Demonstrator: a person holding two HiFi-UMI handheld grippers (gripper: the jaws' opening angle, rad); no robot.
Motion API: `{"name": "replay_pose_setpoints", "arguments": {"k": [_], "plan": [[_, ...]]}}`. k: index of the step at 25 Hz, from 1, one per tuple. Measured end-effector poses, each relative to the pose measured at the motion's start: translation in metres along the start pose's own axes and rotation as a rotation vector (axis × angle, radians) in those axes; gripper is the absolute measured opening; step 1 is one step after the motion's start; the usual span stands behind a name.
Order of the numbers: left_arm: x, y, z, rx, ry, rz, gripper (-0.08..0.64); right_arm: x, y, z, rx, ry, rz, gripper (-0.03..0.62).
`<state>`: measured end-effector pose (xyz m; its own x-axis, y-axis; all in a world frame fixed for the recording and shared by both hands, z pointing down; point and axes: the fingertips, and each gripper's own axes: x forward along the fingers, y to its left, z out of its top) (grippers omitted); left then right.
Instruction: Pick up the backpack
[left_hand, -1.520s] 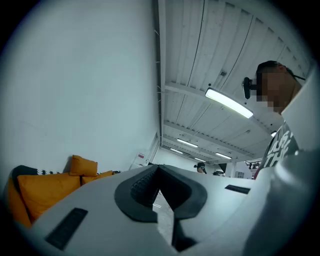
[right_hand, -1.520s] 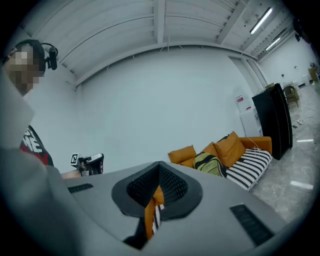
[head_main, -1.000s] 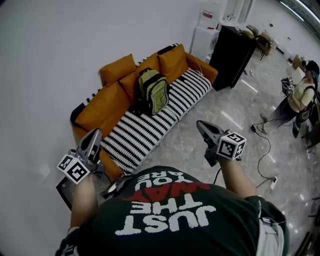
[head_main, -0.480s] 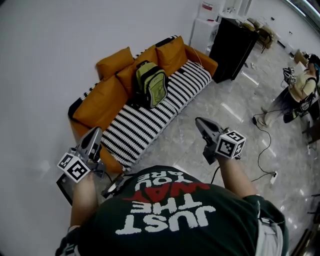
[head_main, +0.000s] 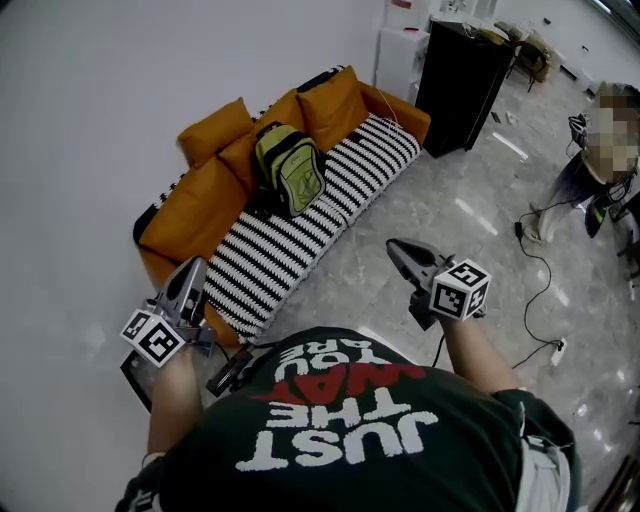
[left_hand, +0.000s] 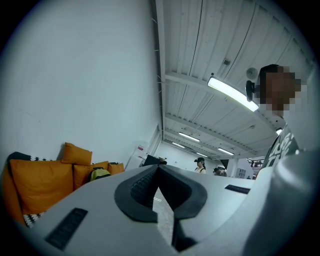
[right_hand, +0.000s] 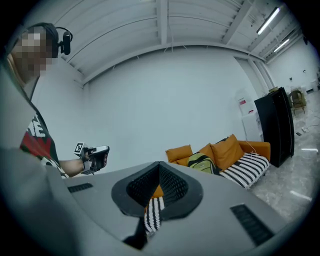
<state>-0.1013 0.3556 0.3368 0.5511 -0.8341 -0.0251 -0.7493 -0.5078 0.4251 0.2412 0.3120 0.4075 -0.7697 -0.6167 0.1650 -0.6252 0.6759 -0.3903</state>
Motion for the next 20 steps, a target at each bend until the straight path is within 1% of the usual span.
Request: {"name": "replay_pose_setpoints", "arguments": {"k": [2, 5, 10, 13, 15, 18, 20], "plan": [[0.010, -0.006, -0.003, 0.002, 0.003, 0.007, 0.000, -0.005, -0.013, 0.002, 0.002, 0.000, -0.001, 0.026], [0.024, -0.003, -0.007, -0.003, 0.012, 0.017, 0.000, 0.001, -0.029, 0.005, 0.002, 0.007, -0.002, 0.026], [0.049, 0.030, -0.006, -0.019, 0.016, 0.025, 0.000, 0.037, -0.049, 0.015, -0.014, 0.022, 0.009, 0.026], [0.073, 0.062, -0.006, -0.035, 0.026, 0.014, 0.000, 0.069, -0.065, 0.021, -0.026, 0.037, 0.001, 0.026], [0.093, 0.092, -0.003, -0.046, 0.033, -0.002, 0.000, 0.096, -0.078, 0.027, -0.034, 0.045, -0.013, 0.026], [0.131, 0.147, 0.009, -0.059, 0.042, -0.042, 0.000, 0.150, -0.098, 0.043, -0.051, 0.050, -0.039, 0.026], [0.159, 0.188, 0.019, -0.084, 0.056, -0.069, 0.000, 0.189, -0.112, 0.056, -0.041, 0.045, -0.066, 0.026]]}}
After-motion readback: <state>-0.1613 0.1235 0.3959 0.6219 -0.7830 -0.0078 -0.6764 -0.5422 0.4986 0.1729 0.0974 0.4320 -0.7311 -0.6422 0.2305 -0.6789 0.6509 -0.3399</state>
